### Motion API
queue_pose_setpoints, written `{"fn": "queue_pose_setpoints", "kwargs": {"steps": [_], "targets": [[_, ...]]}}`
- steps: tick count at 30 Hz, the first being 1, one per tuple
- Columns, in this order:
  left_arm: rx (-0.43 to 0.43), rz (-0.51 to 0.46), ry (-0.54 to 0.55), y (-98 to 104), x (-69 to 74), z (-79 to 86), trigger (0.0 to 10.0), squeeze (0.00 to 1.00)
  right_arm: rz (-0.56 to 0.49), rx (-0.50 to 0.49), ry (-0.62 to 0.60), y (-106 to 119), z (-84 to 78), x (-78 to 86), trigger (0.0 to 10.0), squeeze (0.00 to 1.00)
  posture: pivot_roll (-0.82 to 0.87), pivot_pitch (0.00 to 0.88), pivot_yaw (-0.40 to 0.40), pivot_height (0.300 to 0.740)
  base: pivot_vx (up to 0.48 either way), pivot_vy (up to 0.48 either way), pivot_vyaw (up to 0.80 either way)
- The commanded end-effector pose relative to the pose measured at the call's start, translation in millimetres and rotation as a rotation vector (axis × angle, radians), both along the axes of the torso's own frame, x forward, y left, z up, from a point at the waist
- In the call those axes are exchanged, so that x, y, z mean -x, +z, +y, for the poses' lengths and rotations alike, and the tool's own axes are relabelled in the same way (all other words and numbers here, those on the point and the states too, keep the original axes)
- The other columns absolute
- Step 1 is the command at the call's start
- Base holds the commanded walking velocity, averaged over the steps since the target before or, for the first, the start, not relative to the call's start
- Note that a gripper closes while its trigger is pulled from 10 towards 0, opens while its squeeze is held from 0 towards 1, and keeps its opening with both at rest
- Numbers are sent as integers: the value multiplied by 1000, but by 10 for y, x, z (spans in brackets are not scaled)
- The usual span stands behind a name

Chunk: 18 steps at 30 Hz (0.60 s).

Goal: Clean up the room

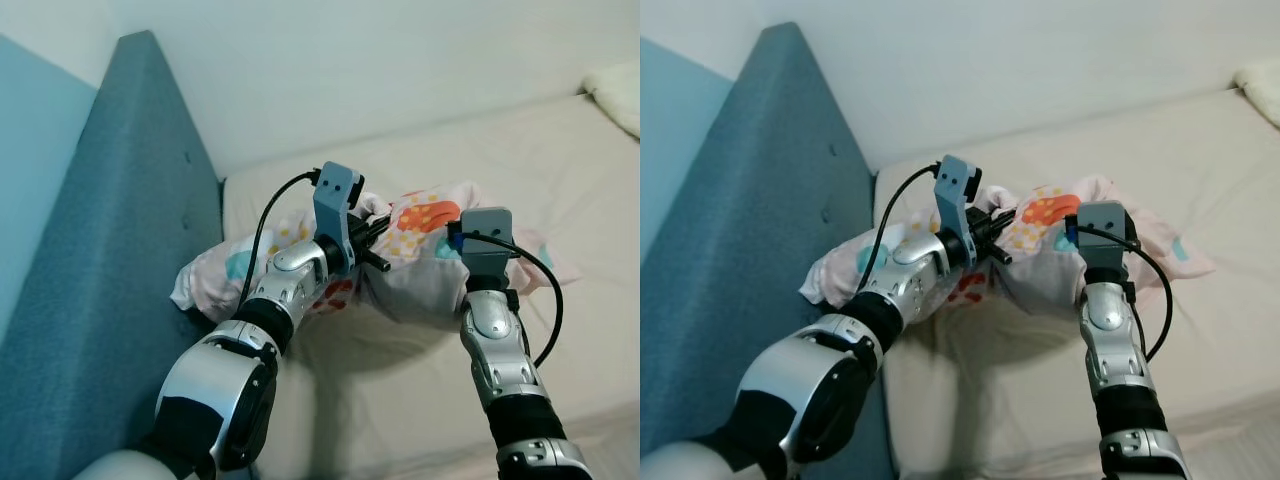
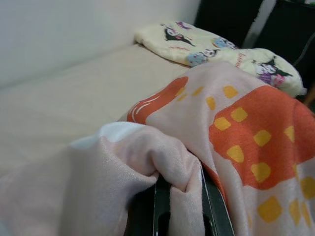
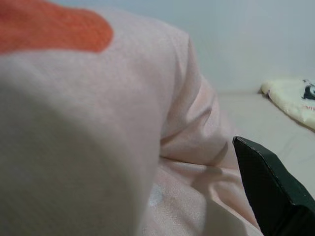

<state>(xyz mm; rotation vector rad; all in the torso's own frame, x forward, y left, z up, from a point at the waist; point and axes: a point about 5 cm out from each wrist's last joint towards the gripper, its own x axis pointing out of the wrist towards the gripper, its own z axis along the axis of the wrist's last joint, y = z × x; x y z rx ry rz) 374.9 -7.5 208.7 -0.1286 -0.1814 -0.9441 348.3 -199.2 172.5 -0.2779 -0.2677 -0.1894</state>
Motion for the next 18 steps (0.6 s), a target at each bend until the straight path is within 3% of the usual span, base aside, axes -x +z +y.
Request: {"fn": "queue_pose_setpoints", "kwargs": {"steps": [1, 3, 4, 6, 9, 10, 11, 13, 15, 16, 18], "targets": [[-6, -108, -59, 173, 57, -149, 10000, 0, 15, 44, 44, -27, 153, 2, 10000, 0, -229, 138, 135, 740, 0, 0, 800], [-41, -195, -71, 273, 82, -205, 10000, 0, -20, 81, -25, 51, 98, 15, 10000, 0, -232, 139, 137, 740, 0, 0, 800], [-41, -195, -71, 273, 82, -205, 10000, 0, -20, 81, -25, 51, 98, 15, 10000, 0, -232, 139, 137, 740, 0, 0, 800], [-109, -313, -100, 393, 125, -287, 10000, 0, -74, 136, -118, 151, 46, 46, 10000, 0, -237, 143, 142, 740, 0, 0, 800], [-109, -313, -100, 393, 125, -287, 10000, 0, -74, 136, -118, 151, 46, 46, 10000, 0, -237, 143, 142, 740, 0, 0, 800], [-173, -381, -127, 420, 162, -341, 10000, 0, -94, 154, -155, 186, 46, 56, 10000, 0, -241, 145, 144, 740, 0, 0, 0], [-466, -573, -197, 263, 267, -459, 10000, 0, -72, 140, -144, 144, 150, 37, 10000, 0, -254, 148, 154, 740, 0, 0, 0], [-466, -573, -197, 263, 267, -459, 10000, 0, -72, 140, -144, 144, 150, 37, 10000, 0, -254, 148, 154, 740, 0, 0, 0], [-768, -703, -261, -60, 325, -455, 10000, 0, -16, 61, -83, 25, 277, 38, 10000, 0, -270, 155, 168, 740, 0, 0, 0], [-768, -703, -261, -60, 325, -455, 10000, 0, -16, 61, -83, 25, 277, 38, 10000, 0, -270, 155, 168, 740, 0, 0, 0], [-945, -721, -274, -322, 317, -356, 10000, 0, 43, -82, -26, -121, 341, 86, 10000, 0, -281, 159, 178, 740, 0, 0, 0]]}}
